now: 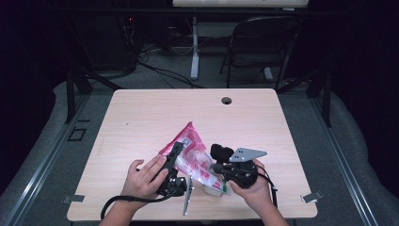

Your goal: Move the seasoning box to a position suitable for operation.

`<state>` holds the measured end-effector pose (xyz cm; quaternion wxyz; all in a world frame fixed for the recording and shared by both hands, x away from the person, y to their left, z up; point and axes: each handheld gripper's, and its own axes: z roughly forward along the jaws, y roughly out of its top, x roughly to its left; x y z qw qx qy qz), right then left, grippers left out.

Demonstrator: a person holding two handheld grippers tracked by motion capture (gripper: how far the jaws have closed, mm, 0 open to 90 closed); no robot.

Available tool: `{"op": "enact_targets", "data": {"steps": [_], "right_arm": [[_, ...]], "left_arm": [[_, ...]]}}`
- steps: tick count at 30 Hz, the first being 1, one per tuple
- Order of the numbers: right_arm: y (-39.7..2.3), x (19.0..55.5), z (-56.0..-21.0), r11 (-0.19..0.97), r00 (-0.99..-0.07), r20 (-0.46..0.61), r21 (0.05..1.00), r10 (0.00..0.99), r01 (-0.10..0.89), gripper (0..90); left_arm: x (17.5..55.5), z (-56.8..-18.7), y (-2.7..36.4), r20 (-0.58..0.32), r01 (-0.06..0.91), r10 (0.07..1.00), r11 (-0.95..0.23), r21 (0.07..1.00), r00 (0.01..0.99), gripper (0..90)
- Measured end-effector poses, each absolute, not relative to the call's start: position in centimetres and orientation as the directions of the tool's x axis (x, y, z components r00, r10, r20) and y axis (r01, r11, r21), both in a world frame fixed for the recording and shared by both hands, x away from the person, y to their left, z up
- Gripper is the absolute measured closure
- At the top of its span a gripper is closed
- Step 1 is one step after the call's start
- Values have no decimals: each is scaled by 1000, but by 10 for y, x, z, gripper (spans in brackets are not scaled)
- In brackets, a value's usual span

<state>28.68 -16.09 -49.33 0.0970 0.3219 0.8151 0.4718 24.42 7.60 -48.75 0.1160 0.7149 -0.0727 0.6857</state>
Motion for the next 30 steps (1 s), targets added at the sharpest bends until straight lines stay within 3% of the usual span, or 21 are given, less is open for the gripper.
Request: {"op": "enact_targets", "data": {"steps": [30], "right_arm": [[-160, 287, -495, 356, -773, 142, 826, 619, 437, 894]], "left_arm": [[244, -489, 76, 998, -269, 47, -961, 58, 49, 641]]}}
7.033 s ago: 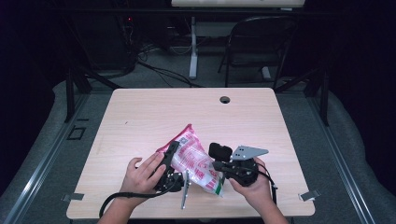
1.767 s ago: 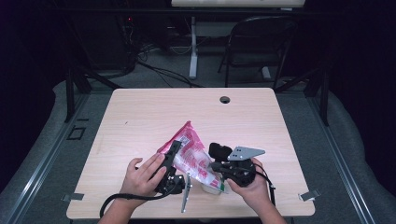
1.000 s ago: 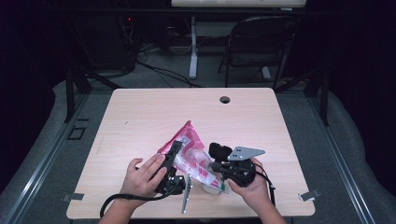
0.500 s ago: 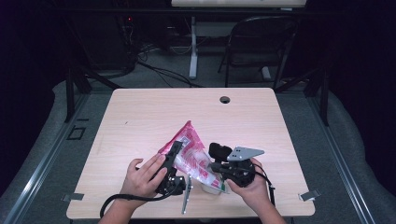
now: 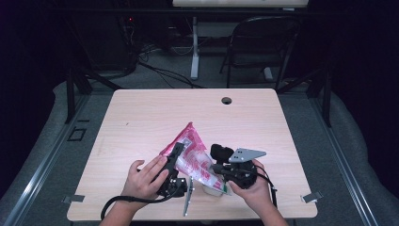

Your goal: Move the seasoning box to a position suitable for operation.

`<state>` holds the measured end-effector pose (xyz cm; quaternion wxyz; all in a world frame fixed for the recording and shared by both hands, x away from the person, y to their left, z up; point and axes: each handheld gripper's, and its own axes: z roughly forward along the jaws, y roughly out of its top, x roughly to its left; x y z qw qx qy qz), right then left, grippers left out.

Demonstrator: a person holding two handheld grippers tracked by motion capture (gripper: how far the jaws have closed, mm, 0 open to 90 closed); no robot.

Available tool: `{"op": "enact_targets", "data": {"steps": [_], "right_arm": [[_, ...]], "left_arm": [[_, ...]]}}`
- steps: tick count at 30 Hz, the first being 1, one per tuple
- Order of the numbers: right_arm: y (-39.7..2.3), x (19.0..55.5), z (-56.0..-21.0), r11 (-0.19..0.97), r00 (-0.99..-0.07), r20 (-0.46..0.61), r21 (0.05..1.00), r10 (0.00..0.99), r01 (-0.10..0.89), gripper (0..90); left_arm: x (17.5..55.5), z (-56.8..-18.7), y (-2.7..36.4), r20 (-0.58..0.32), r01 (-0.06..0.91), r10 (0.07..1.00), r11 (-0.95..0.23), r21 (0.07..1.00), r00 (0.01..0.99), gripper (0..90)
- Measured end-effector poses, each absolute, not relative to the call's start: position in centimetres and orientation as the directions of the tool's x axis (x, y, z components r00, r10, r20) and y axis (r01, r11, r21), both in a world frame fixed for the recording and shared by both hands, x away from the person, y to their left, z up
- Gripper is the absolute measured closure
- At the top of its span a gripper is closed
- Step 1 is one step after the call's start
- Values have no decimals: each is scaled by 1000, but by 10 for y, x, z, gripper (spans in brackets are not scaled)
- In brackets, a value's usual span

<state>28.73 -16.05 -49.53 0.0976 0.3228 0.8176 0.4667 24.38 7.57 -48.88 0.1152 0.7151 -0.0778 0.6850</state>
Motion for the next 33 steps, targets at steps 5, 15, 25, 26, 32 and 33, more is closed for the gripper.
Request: {"op": "enact_targets", "data": {"steps": [5, 15, 25, 26, 32, 33], "right_arm": [[-162, 287, -494, 354, -771, 140, 827, 621, 436, 894], [-161, 287, -488, 350, -776, 129, 838, 618, 419, 897], [-156, 289, -485, 362, -787, 119, 839, 606, 406, 899], [-156, 289, -484, 360, -787, 121, 840, 605, 406, 899], [-157, 289, -484, 358, -786, 122, 841, 606, 406, 900], [-157, 289, -484, 357, -786, 123, 841, 605, 406, 900]], "left_arm": [[245, -491, 78, 997, -267, 48, -962, 62, 57, 642], [247, -493, 86, 991, -248, 93, -962, 113, 92, 645], [251, -502, 95, 977, -208, 136, -964, 169, 164, 650], [252, -503, 96, 977, -209, 136, -963, 169, 165, 651], [254, -508, 97, 969, -198, 151, -962, 189, 194, 654], [255, -509, 97, 968, -197, 154, -961, 194, 198, 654]]}}
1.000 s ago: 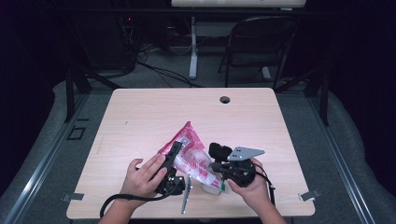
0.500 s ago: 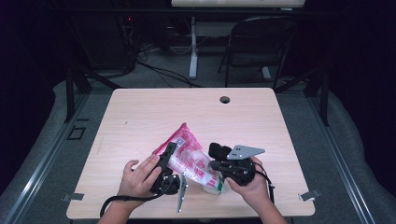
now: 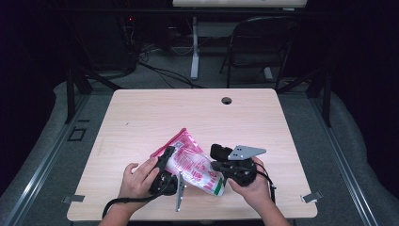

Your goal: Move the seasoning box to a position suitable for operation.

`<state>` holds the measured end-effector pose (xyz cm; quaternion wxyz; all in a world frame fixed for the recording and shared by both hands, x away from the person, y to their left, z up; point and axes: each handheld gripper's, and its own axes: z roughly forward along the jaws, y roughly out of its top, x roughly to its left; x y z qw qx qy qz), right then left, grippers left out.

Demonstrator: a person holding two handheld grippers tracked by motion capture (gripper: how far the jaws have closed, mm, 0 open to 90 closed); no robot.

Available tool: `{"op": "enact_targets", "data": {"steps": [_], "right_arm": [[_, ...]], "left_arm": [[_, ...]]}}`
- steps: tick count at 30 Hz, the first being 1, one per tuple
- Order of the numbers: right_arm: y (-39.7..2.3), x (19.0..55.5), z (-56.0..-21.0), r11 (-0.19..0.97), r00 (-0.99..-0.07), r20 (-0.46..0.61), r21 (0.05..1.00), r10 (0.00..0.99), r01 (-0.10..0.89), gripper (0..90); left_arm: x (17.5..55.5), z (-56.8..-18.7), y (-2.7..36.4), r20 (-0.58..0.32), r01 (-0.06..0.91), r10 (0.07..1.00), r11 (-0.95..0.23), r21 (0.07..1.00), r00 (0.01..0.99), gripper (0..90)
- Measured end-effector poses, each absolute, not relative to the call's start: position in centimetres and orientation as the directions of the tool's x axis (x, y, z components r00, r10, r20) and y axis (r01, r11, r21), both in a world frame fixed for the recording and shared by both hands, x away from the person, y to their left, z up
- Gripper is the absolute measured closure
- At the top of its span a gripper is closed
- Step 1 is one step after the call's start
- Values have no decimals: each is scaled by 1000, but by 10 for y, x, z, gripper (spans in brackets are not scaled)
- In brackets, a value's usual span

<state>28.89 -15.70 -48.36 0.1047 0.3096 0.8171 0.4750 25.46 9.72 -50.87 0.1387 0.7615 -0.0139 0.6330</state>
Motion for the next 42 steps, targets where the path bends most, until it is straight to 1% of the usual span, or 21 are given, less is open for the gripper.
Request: {"op": "enact_targets", "data": {"steps": [13, 24, 42], "right_arm": [[-154, 290, -483, 353, -790, 124, 846, 600, 400, 900], [-151, 293, -483, 357, -796, 126, 844, 592, 400, 900], [-144, 299, -486, 365, -809, 137, 840, 572, 401, 900]], "left_arm": [[257, -516, 102, 950, -164, 192, -958, 236, 247, 657], [258, -525, 105, 921, -130, 234, -950, 285, 312, 662], [265, -544, 113, 818, -53, 345, -909, 413, 461, 669]]}}
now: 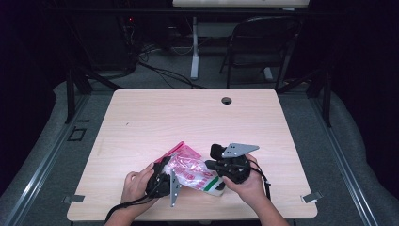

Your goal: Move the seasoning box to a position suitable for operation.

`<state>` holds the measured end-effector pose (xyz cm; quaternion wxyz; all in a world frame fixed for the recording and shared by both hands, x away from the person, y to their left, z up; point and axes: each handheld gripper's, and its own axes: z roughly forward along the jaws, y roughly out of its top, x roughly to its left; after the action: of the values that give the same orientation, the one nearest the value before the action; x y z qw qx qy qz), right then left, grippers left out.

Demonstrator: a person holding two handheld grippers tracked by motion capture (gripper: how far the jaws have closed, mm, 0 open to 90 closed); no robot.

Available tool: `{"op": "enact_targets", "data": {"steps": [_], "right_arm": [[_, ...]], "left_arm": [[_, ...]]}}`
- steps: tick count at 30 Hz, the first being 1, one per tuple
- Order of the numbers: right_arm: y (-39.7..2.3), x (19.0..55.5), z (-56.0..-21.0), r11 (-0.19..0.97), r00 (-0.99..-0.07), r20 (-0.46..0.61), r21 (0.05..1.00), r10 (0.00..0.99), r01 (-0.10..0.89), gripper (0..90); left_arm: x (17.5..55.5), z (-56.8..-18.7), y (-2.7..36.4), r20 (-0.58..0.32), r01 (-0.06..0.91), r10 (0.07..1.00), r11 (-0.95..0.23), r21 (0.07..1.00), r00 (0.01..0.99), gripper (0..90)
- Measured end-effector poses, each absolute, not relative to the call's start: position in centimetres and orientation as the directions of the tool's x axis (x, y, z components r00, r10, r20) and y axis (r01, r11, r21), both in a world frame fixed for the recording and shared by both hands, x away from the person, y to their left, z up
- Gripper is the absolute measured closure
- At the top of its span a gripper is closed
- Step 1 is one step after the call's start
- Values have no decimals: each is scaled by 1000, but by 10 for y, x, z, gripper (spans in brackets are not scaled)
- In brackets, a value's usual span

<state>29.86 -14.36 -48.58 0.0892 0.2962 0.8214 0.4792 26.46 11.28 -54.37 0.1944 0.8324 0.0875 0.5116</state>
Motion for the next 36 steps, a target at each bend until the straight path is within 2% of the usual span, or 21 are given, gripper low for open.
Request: {"op": "enact_targets", "data": {"steps": [15, 21, 36], "right_arm": [[-141, 301, -488, 366, -809, 145, 837, 570, 408, 900], [-140, 302, -488, 375, -811, 142, 832, 568, 409, 900], [-139, 302, -490, 382, -809, 144, 825, 569, 415, 900]], "left_arm": [[269, -552, 114, 748, -12, 393, -882, 472, 534, 672], [271, -557, 114, 694, 11, 437, -850, 526, 571, 672], [274, -559, 116, 649, 35, 444, -840, 542, 617, 673]]}}
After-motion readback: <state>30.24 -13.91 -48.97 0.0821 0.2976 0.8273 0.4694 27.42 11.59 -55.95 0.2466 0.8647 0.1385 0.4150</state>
